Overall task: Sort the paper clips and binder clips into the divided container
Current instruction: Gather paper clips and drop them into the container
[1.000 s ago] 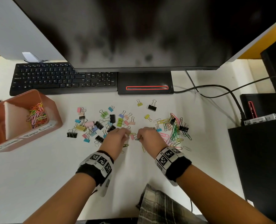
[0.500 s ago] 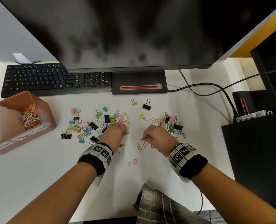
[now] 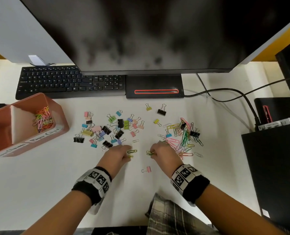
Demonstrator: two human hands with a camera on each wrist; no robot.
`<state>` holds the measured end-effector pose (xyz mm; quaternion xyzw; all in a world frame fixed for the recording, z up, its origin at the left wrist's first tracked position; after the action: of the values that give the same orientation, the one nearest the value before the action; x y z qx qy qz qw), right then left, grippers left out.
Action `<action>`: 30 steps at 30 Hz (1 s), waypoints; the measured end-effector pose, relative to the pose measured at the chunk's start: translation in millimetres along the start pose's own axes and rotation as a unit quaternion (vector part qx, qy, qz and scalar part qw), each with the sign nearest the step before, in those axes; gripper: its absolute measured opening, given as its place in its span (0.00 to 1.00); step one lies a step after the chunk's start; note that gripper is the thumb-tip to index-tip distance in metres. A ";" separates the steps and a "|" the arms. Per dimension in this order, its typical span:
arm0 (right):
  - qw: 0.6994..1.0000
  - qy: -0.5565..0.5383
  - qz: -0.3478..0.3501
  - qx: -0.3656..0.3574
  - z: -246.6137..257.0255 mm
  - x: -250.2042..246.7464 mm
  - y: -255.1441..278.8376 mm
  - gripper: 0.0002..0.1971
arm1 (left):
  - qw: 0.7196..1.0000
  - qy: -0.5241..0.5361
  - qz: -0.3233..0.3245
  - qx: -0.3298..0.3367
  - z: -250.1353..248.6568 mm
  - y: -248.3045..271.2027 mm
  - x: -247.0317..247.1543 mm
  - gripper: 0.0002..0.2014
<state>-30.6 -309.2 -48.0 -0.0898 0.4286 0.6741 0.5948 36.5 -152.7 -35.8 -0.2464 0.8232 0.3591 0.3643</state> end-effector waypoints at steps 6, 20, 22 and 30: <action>0.998 0.058 0.011 -0.031 7.8 1.7 -13.0 0.08 | 0.997 -0.055 -0.044 0.038 -8.0 -16.5 -3.2 0.04; 0.985 0.141 0.095 -0.041 31.8 13.7 -26.8 0.12 | 0.997 -0.069 -0.025 0.031 -7.6 -21.8 0.9 0.08; 0.984 0.148 0.094 -0.041 32.7 15.0 -27.2 0.12 | 0.996 -0.082 -0.021 0.031 -6.2 -23.0 4.5 0.13; 0.991 0.104 0.069 -0.053 38.9 -3.3 -21.7 0.11 | 0.987 -0.144 0.003 0.072 -5.6 -15.4 16.2 0.19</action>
<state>4.5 -286.6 -32.2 -0.1607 0.4571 0.7220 0.4940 34.4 -168.9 -52.0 -0.1621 0.7865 0.3318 0.4950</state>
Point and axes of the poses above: each hand's wrist, its own y-axis away from the middle knuckle, its own x-axis out of the palm, z = x × y, the point moved 6 cm from there along -y, towards the middle knuckle, and after that the axes turned 9 degrees about -y, right-handed, at the moved point
